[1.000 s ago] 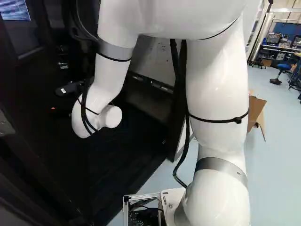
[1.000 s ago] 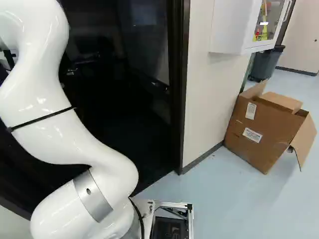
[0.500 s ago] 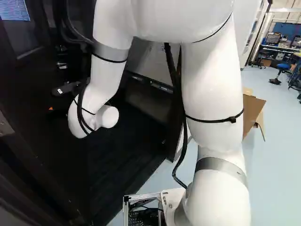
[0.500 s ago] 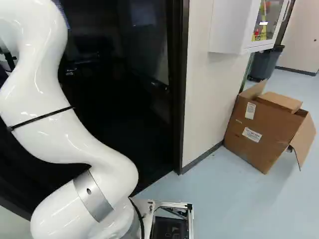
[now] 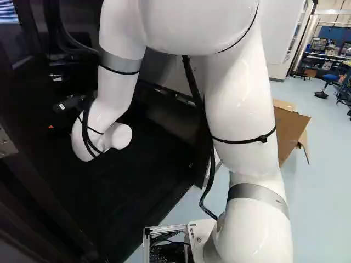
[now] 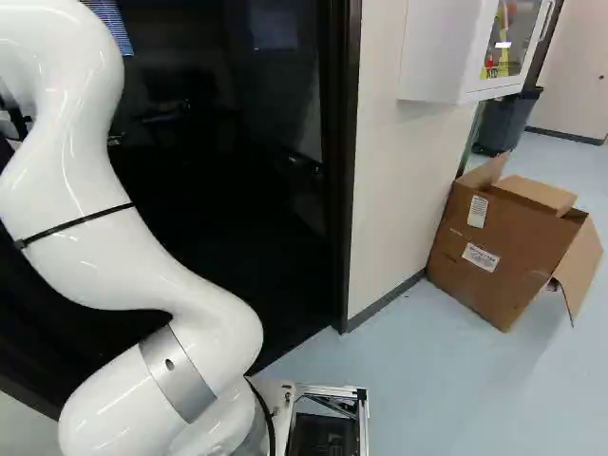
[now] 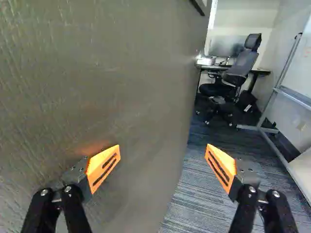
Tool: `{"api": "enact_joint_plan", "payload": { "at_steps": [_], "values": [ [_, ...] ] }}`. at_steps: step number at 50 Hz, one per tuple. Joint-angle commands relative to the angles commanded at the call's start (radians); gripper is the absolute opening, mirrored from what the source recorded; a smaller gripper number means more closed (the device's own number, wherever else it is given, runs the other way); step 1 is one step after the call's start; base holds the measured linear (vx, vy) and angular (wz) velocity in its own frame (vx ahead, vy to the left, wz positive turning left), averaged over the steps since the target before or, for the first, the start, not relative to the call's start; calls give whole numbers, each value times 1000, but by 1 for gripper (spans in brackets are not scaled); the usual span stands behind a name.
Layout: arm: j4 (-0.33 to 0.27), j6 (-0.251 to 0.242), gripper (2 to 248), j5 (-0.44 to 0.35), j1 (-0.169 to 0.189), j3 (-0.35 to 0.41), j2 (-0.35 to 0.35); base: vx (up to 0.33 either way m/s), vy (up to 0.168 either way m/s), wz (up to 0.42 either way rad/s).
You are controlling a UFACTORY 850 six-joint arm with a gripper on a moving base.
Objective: Open the door and move inside
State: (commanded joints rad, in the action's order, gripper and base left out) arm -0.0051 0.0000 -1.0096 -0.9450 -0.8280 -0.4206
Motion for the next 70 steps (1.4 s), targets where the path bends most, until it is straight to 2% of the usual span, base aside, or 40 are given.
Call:
{"api": "enact_joint_plan", "payload": {
  "at_steps": [70],
  "values": [
    [0, 0, 247, 0, -50, -145, -112, 0, 0, 0]
  ]
}}
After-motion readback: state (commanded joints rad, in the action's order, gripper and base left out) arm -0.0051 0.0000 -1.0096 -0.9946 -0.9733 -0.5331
